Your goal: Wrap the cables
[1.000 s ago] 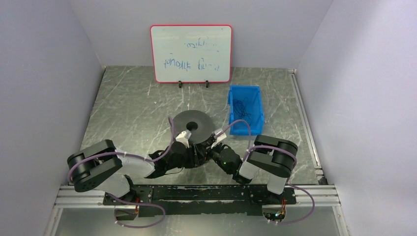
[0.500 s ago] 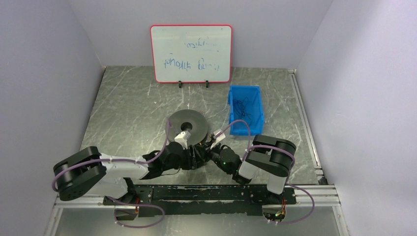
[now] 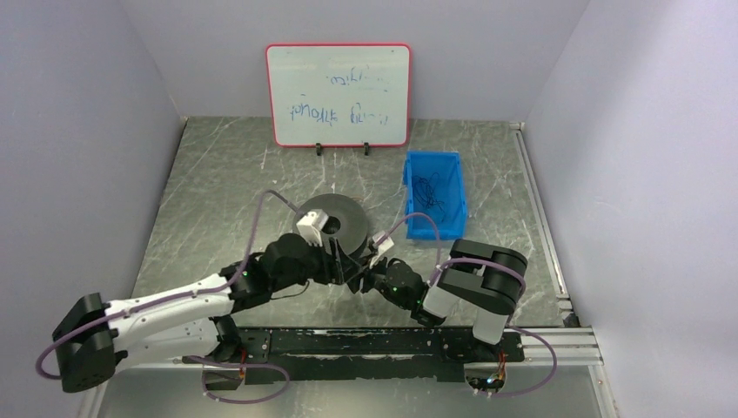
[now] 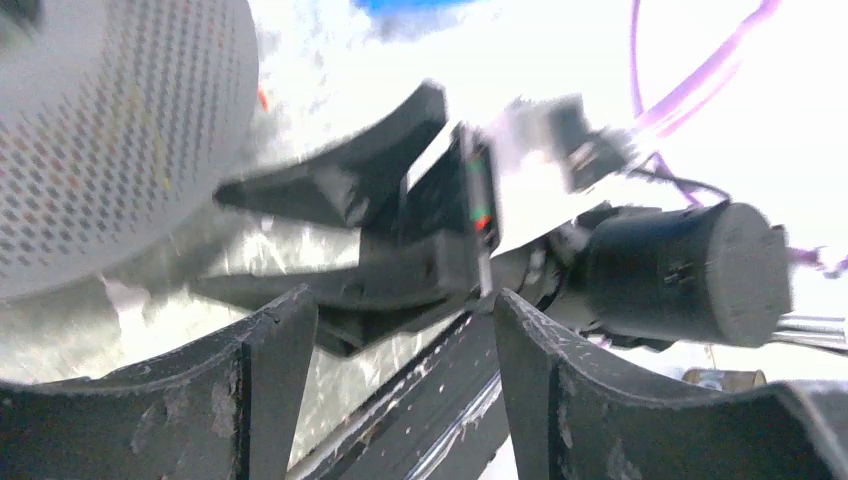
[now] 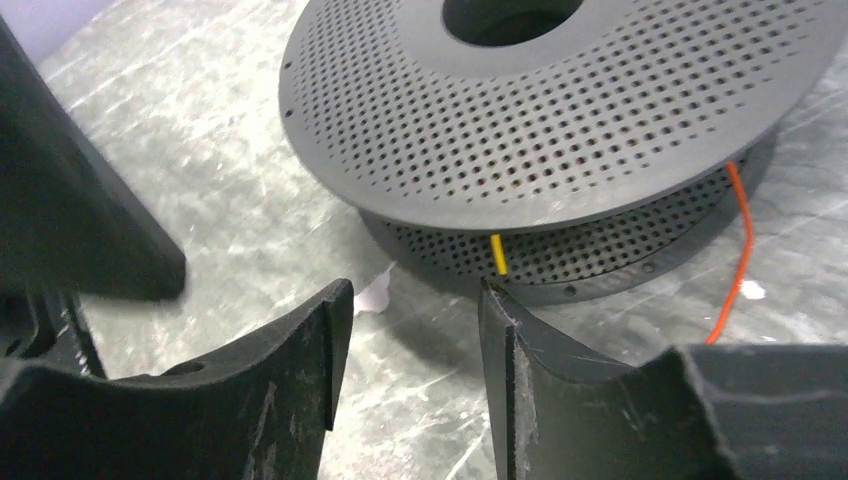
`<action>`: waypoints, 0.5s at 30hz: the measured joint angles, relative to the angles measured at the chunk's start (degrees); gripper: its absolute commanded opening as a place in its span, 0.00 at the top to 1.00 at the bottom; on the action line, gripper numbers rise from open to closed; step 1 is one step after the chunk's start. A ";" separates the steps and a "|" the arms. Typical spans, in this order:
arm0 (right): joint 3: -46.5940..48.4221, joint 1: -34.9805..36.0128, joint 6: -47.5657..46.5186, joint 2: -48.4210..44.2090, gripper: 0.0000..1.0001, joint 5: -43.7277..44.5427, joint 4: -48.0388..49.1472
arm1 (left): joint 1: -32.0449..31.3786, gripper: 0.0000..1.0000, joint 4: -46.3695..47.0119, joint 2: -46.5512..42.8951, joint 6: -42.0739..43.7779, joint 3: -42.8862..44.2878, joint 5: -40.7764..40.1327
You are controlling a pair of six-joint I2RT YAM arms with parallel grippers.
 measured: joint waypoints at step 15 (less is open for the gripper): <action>-1.97 0.33 -0.50 -10.54 0.45 -1.81 -10.49 | 4.39 0.30 -20.44 -8.44 9.73 17.05 -8.50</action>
